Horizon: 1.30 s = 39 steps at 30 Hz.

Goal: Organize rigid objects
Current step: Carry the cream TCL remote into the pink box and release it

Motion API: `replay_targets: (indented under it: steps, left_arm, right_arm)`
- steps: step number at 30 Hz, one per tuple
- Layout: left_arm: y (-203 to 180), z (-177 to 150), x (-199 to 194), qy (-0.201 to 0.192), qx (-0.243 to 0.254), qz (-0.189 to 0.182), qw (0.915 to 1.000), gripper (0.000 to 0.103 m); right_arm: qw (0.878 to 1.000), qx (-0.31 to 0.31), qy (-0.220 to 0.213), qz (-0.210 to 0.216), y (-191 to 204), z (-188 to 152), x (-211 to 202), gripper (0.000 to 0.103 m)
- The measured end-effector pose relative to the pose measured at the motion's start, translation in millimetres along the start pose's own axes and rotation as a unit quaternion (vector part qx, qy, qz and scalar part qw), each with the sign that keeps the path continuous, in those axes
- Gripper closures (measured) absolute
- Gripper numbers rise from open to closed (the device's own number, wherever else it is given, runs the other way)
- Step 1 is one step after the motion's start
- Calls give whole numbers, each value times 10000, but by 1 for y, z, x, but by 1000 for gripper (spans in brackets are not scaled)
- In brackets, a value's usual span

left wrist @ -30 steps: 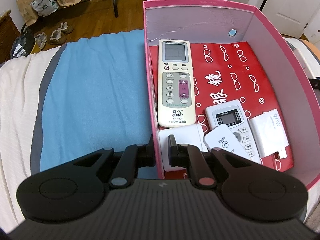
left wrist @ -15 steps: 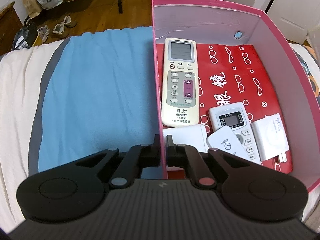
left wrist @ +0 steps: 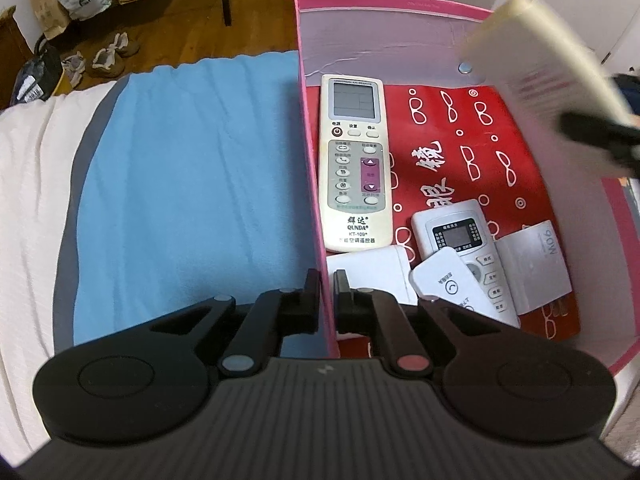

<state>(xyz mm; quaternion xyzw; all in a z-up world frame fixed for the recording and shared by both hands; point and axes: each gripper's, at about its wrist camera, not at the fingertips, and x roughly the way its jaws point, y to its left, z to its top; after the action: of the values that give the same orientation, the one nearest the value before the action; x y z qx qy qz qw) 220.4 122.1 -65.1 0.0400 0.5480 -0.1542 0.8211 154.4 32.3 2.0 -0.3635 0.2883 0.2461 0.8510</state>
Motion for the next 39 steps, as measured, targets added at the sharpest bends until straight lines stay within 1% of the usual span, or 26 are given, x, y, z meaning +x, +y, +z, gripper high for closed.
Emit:
replay_targets:
  steps: [2, 4, 6, 8, 11, 16, 18, 22, 24, 26, 28, 30, 33, 34, 36, 37, 39]
  left_arm:
    - [3, 1, 0, 6, -60, -75, 10000, 96]
    - [6, 2, 1, 23, -166, -152, 9997, 96]
    - [8, 2, 2, 45, -234, -227, 9995, 95]
    - [9, 3, 2, 53, -239, -260, 9994, 95]
    - [8, 2, 2, 48, -202, -251, 9995, 95]
    - [9, 2, 1, 54, -200, -260, 9994, 95]
    - [8, 2, 1, 32, -156, -239, 9996, 95]
    - [8, 3, 2, 32, -163, -246, 9996, 95]
    - [8, 3, 3, 34, -170, -255, 9995, 95]
    - [8, 3, 2, 31, -160, -249, 9996, 95]
    - [7, 2, 2, 32, -151, -243, 9996, 95]
    - [7, 2, 1, 32, -155, -240, 9996, 95]
    - [8, 2, 2, 35, -171, -245, 9995, 95]
    - [8, 2, 1, 36, -173, -249, 9995, 95]
    - [8, 2, 1, 34, -191, -260, 9995, 95]
    - [9, 2, 1, 29, -213, -271, 9994, 95]
    - [9, 2, 1, 0, -234, -272, 9994, 95]
  right_arm:
    - [9988, -451, 204, 54, 3, 6, 14, 84]
    - [9948, -925, 421, 42, 6, 9, 28, 84]
    - [9873, -1435, 667, -138, 12, 9, 43, 84]
    - [9811, -1782, 741, -128, 15, 7, 51, 84]
    - [9743, -2072, 875, 127, 18, 5, 61, 84]
    - [9541, -2834, 943, 208, 27, -4, 71, 84]
    - [9474, -3019, 967, 444, 30, -5, 70, 84]
    - [9403, -3181, 1063, 573, 38, -11, 62, 78]
    - [9442, -3008, 1102, 769, 41, -12, 55, 75]
    - [9492, -2770, 1165, 929, 39, -14, 49, 69]
    - [9555, -2547, 1138, 959, 38, -17, 42, 66]
    - [9629, -2230, 1120, 1027, 32, -19, 35, 66]
    - [9739, -1721, 1028, 1061, 20, -14, 28, 66]
    - [9784, -1490, 952, 1067, 15, -12, 23, 66]
    - [9878, -783, 760, 1110, 3, -12, 6, 66]
    - [9907, -377, 645, 1136, -5, -11, -5, 65]
    - [9921, 377, 411, 1123, -22, -11, -22, 63]
